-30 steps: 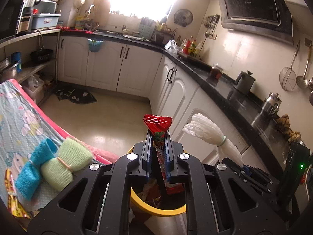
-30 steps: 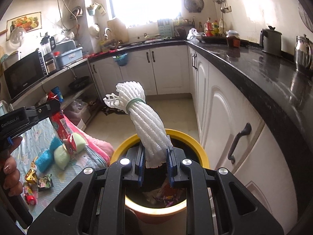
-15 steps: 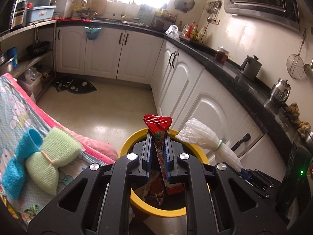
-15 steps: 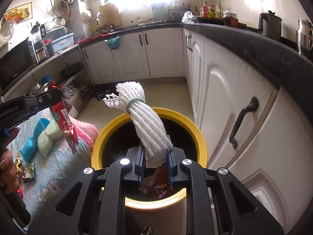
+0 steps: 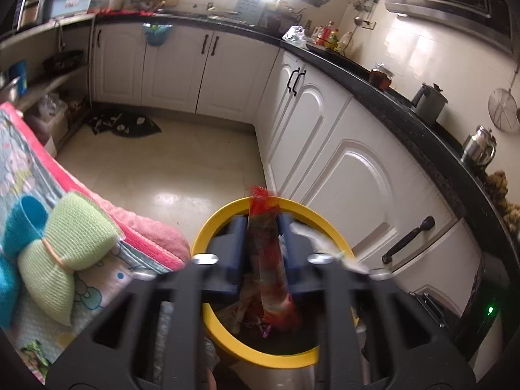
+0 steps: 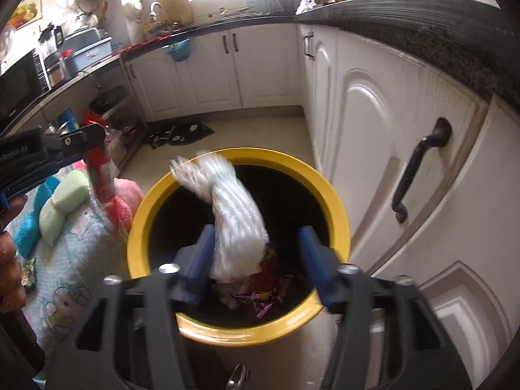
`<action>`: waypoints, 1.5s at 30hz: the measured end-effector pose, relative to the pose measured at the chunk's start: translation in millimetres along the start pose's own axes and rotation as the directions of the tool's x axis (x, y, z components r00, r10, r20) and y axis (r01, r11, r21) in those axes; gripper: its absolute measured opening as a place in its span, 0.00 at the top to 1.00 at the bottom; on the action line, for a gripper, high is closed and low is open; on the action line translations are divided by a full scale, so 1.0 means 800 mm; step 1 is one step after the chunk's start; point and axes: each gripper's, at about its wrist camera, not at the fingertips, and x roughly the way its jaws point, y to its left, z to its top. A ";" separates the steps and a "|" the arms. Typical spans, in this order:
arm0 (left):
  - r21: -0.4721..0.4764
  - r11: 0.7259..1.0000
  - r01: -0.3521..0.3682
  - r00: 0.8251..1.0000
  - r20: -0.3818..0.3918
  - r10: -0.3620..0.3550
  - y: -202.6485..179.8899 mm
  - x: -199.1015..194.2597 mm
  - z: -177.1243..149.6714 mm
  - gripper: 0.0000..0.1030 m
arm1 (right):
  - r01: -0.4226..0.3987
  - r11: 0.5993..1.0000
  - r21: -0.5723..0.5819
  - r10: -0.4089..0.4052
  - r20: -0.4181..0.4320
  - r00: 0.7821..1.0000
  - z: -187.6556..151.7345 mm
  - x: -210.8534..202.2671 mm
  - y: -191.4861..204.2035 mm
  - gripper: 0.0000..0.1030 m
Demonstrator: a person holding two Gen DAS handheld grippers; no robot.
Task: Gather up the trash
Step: 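Open both tools over the bin to drop the packet and wrapper, then move both open tools back toward the blue scrubber and green sponge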
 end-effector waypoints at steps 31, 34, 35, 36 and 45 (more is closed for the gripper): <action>-0.085 0.994 -0.070 0.994 0.080 0.076 0.052 -0.082 0.001 0.11 | -0.022 1.000 0.013 0.021 0.100 0.995 0.015 -0.048 0.014 0.22; -0.094 0.993 -0.067 0.993 0.095 0.076 0.056 -0.095 0.002 0.11 | -0.029 1.000 0.001 0.029 0.119 0.992 0.017 -0.058 0.021 0.21; -0.097 0.993 -0.068 0.992 0.103 0.078 0.057 -0.100 0.002 0.11 | -0.031 1.000 -0.003 0.031 0.127 0.991 0.019 -0.062 0.023 0.20; -0.101 0.993 -0.068 0.991 0.110 0.079 0.058 -0.105 0.002 0.11 | -0.035 0.999 -0.006 0.035 0.135 0.990 0.021 -0.066 0.025 0.20; -0.126 0.989 -0.073 0.984 0.155 0.092 0.077 -0.145 0.000 0.11 | -0.061 0.998 -0.035 0.066 0.181 0.981 0.029 -0.091 0.048 0.18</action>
